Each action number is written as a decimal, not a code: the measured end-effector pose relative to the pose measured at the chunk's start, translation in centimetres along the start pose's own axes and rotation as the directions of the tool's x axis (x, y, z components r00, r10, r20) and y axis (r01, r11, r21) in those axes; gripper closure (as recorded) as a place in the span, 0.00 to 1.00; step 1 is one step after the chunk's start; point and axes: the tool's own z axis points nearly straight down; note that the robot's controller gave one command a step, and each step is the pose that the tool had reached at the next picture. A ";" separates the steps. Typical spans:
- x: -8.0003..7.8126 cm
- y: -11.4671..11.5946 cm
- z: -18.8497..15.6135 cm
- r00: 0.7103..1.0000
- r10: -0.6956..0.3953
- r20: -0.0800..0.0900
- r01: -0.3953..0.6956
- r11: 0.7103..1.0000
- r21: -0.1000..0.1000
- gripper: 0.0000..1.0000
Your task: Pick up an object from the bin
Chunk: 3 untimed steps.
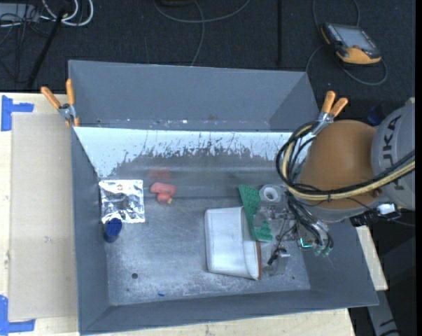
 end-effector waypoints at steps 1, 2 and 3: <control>2.7 2.5 8.4 0.997 0.077 0.016 -0.077 0.997 -0.001 0.00; 3.3 4.9 5.2 1.000 0.000 0.011 0.000 1.000 0.001 0.00; 3.0 4.7 3.8 0.980 0.198 0.011 -0.198 0.980 -0.002 0.00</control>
Offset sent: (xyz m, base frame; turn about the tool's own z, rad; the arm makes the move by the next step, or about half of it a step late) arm -0.0288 0.0239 -0.0820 0.0765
